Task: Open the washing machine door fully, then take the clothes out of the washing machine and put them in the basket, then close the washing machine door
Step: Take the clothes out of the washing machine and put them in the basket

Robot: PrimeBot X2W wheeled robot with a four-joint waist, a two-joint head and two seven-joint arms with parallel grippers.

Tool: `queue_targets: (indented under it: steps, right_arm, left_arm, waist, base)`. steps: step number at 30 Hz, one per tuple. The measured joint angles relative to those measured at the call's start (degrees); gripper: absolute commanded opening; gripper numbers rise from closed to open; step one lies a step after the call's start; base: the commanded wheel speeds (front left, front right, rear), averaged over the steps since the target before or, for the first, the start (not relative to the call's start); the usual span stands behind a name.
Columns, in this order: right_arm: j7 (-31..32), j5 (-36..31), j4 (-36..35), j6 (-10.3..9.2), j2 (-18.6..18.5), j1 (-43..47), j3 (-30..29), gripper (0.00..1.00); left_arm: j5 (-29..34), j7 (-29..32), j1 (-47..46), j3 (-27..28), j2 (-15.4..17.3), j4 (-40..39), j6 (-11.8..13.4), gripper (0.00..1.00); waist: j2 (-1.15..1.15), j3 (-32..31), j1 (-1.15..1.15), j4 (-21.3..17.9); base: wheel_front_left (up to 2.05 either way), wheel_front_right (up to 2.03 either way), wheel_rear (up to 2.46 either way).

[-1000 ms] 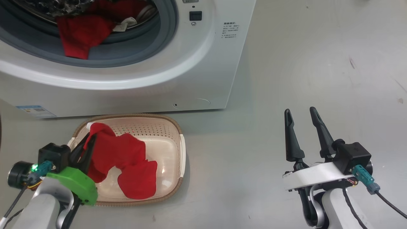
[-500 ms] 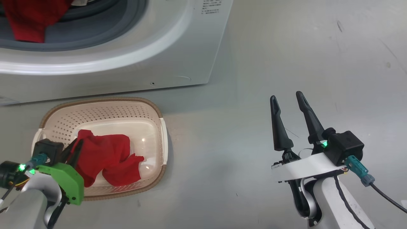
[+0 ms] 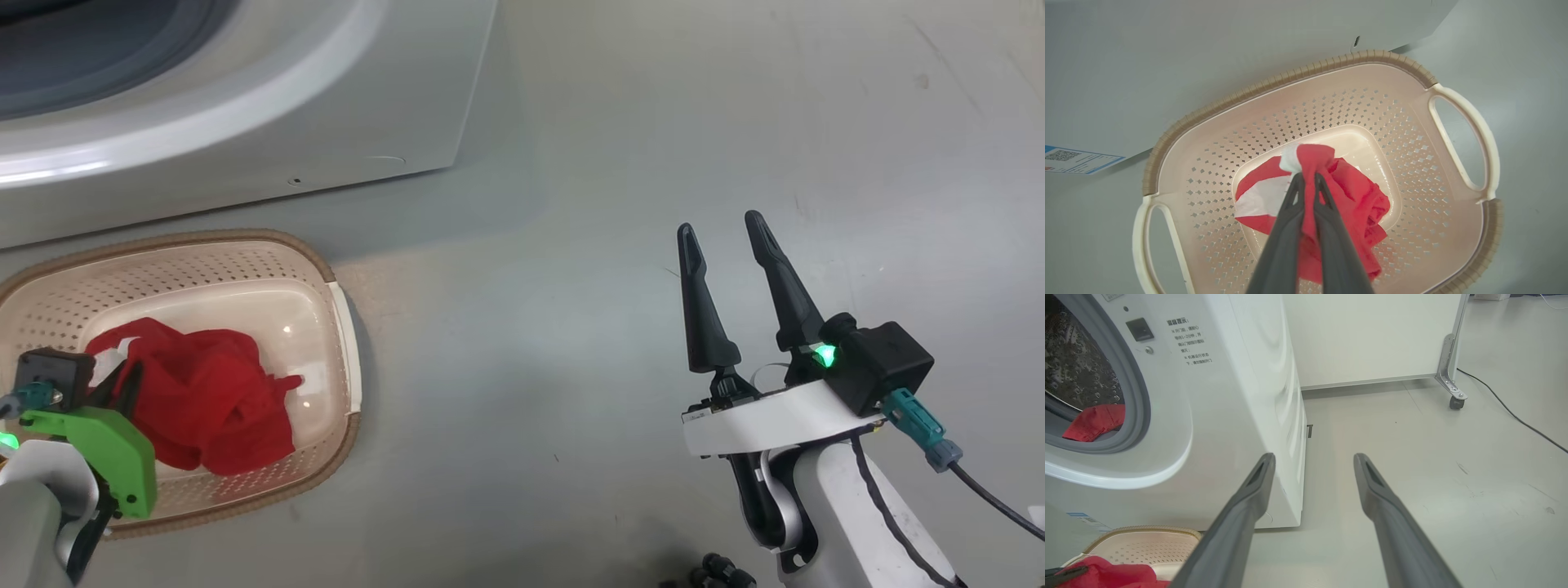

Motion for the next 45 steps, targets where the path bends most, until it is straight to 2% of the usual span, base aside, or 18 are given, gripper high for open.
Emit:
queue_targets:
  steps: [7, 8, 9, 10, 16, 28, 34, 45]
  right_arm:
    - [0.0, 0.2, -0.3, -0.64, 0.0, -0.1, 0.2, 1.0]
    - [0.0, 0.2, -0.3, -0.65, 0.0, -0.1, 0.2, 1.0]
    - [0.0, 0.2, -0.2, -0.66, 0.0, -0.1, 0.2, 1.0]
    - [0.0, 0.2, -0.2, -0.78, 0.0, -0.1, 0.0, 1.0]
    - [0.0, 0.1, 0.1, -1.16, 0.0, -0.4, -0.3, 1.0]
    - [0.0, -1.0, 1.8, -1.15, 0.0, -1.5, -2.4, 1.0]
    - [0.0, -1.1, 3.2, -1.07, 0.0, -1.5, -4.6, 1.0]
    - [0.0, -1.1, 5.3, 0.08, -0.7, -0.8, -7.8, 1.0]
  left_arm:
    - [0.0, -0.1, -2.0, -1.2, -0.1, 2.9, 0.0, 0.0]
    - [0.0, -0.4, -2.3, -1.2, -0.2, 3.1, 0.0, 0.1]
    - [-0.1, -0.8, -2.6, -1.2, -0.3, 3.2, 0.0, 0.6]
    - [-0.2, -1.1, -2.9, -1.5, -0.4, 3.5, 0.0, 1.0]
    - [-0.6, -1.3, -3.4, -3.1, -2.2, 5.8, 0.0, 1.0]
    - [-2.2, -6.7, -3.8, -4.6, -6.0, 8.2, 0.0, 1.0]
    - [-5.0, -10.2, -5.1, -3.9, -7.8, 7.2, 0.0, 1.0]
    - [-5.0, -11.2, -6.7, -4.2, -9.6, 2.9, 0.0, 1.0]
  waist:
    - [0.0, 2.2, 0.0, -2.2]
    - [0.0, 2.3, 0.0, -2.4]
    - [0.0, 2.4, 0.0, -2.4]
    - [0.0, 2.5, 0.0, -2.4]
    - [0.0, 1.6, 0.0, -1.8]
    - [0.0, -2.9, 0.0, 1.1]
    - [0.0, -6.5, 0.0, 4.1]
    - [0.0, -12.6, 0.0, 10.3]
  base:
    - [0.0, 0.0, 0.0]
    - [0.0, 0.0, 0.0]
    - [0.0, 0.0, 0.0]
    - [0.0, 0.0, 0.0]
    - [0.0, 0.0, 0.0]
    - [0.0, 0.0, 0.0]
    - [0.0, 0.0, 0.0]
    - [0.0, 0.0, 0.0]
